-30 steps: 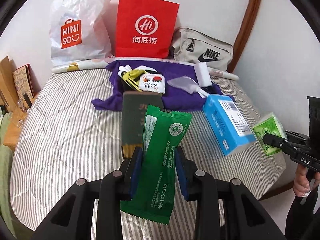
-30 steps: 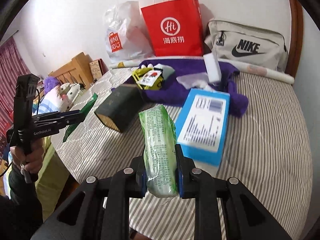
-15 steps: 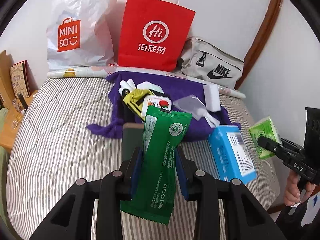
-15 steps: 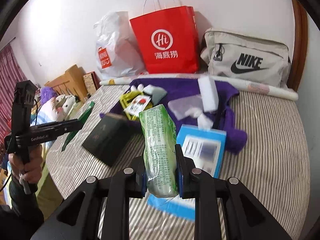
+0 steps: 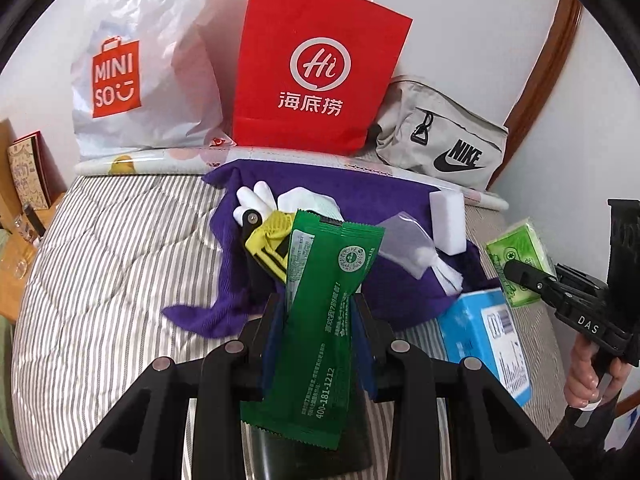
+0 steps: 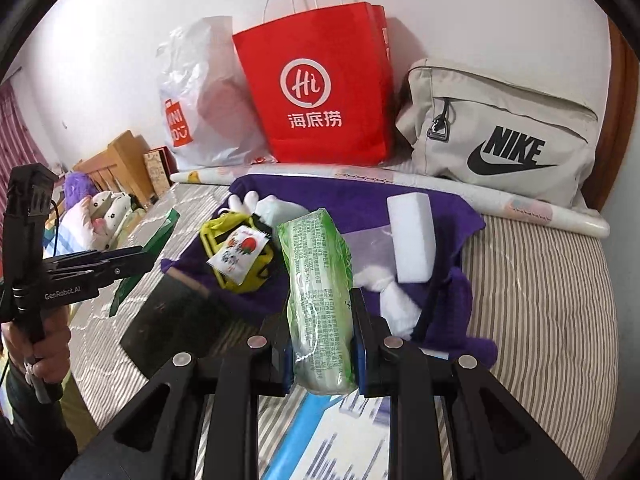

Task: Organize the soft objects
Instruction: 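Lower both packets onto the towel and open both grippers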

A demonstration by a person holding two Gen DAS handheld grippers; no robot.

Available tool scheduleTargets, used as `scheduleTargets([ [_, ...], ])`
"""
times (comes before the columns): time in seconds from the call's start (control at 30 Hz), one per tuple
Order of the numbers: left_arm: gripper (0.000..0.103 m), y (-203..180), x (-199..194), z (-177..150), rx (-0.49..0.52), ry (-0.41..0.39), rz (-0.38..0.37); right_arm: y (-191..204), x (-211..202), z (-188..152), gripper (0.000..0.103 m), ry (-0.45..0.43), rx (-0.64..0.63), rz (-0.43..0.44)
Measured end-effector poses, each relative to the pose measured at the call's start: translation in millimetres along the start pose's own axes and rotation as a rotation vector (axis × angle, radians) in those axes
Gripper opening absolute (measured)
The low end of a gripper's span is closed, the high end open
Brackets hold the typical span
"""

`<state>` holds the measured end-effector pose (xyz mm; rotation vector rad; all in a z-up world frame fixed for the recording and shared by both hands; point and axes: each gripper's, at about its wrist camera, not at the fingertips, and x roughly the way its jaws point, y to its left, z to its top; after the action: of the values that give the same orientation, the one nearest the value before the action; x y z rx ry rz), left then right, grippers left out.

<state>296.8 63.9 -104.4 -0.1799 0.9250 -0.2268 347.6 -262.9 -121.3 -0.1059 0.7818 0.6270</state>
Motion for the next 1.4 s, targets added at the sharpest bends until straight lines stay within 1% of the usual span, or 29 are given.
scheduleTargets([
  [0.27,0.031,-3,25,25,0.023,0.008,0.008,-9,30,17,0.022,0.036,0.003,-0.016],
  [0.47,0.031,-6,44,44,0.034,0.019,-0.002,-12,48,27,0.022,0.063,-0.004,-0.02],
  [0.77,0.031,-9,76,65,0.042,0.057,-0.007,-14,83,35,0.022,0.129,-0.008,-0.011],
  [0.97,0.031,-5,93,71,0.009,0.092,-0.037,-13,95,41,0.022,0.144,-0.014,-0.003],
  [1.1,0.031,-5,105,72,0.003,0.125,-0.035,-12,103,44,0.022,0.163,-0.018,0.003],
  [1.2,0.033,-3,110,72,-0.001,0.136,-0.046,-14,107,45,0.022,0.179,-0.001,0.026],
  [1.4,0.033,-5,113,74,0.011,0.141,-0.049,-16,115,43,0.022,0.197,0.0,0.012],
])
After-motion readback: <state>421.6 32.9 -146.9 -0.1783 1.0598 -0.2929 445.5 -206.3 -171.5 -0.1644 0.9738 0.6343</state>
